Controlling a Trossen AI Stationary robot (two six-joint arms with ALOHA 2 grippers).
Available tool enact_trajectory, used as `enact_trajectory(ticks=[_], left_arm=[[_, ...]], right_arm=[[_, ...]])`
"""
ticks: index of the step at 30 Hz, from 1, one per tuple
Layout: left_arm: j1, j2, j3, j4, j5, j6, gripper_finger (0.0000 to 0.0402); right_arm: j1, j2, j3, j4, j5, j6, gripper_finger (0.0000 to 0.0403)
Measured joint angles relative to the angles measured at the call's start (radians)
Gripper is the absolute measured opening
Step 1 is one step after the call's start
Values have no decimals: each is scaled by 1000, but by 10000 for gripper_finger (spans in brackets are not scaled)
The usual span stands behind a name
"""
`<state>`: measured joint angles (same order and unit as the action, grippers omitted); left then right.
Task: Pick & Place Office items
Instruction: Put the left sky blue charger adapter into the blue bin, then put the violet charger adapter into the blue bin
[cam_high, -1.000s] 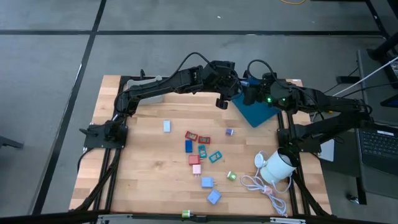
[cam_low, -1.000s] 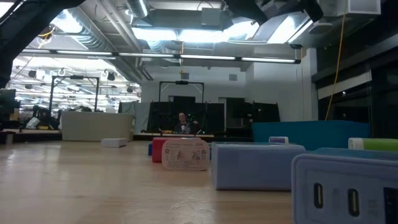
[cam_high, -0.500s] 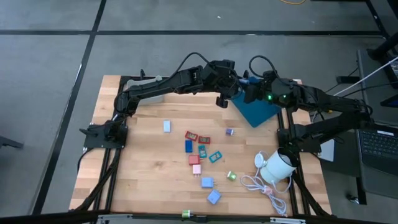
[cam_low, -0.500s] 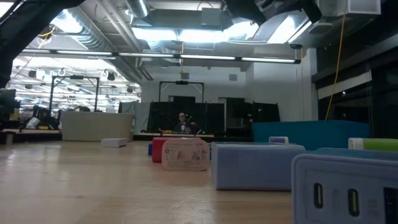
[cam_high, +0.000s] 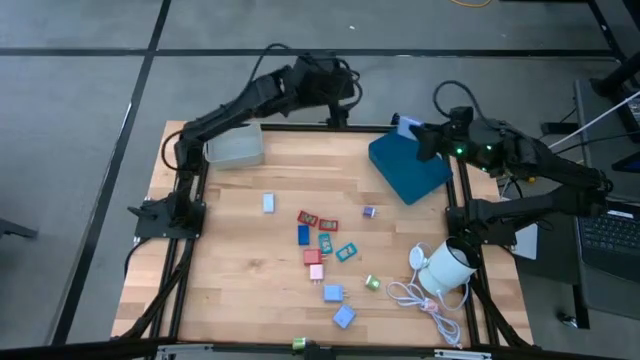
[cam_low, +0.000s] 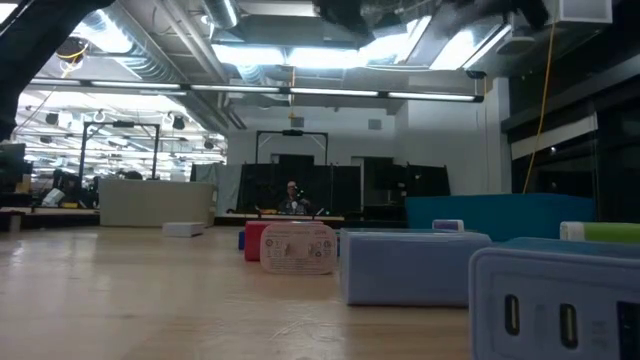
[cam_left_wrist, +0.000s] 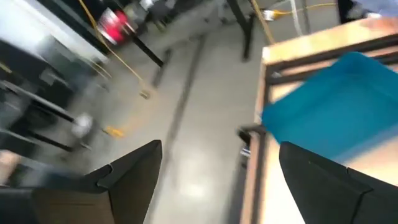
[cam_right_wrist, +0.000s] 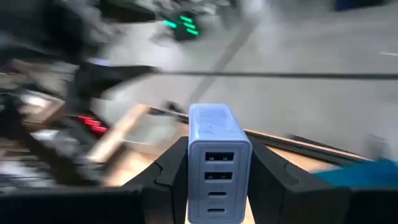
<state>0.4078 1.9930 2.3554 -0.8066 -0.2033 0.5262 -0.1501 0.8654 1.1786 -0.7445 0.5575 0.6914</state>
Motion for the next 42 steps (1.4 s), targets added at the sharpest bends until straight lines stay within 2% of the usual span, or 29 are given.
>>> enact_trajectory(ticks=[4,8,14,19,23,27,29,36,42], left_arm=[[64,-4,0,-89,52,-69,310],[83,-5,-31,-112,81,-79,307],[78,2,-43,-125,118,-102,307],[77,12,-43,-131,123,-119,306],[77,12,-43,-142,128,-124,306],[76,13,-43,-141,159,-146,306],[76,13,-43,-142,171,-157,306],[60,13,-43,-141,171,-147,306],[57,13,-43,-148,172,-139,306]], right_arm=[[-49,9,-4,-235,39,59,119],[-93,34,-73,-347,53,115,119],[-156,57,-278,-295,71,187,119],[-192,60,-473,-116,-3,242,119],[-219,60,-541,-69,6,266,119],[-250,60,-576,-64,-46,237,119],[-259,60,-588,-63,-62,236,131],[-276,59,-589,-15,-129,215,214],[-276,59,-496,10,-163,136,261]])
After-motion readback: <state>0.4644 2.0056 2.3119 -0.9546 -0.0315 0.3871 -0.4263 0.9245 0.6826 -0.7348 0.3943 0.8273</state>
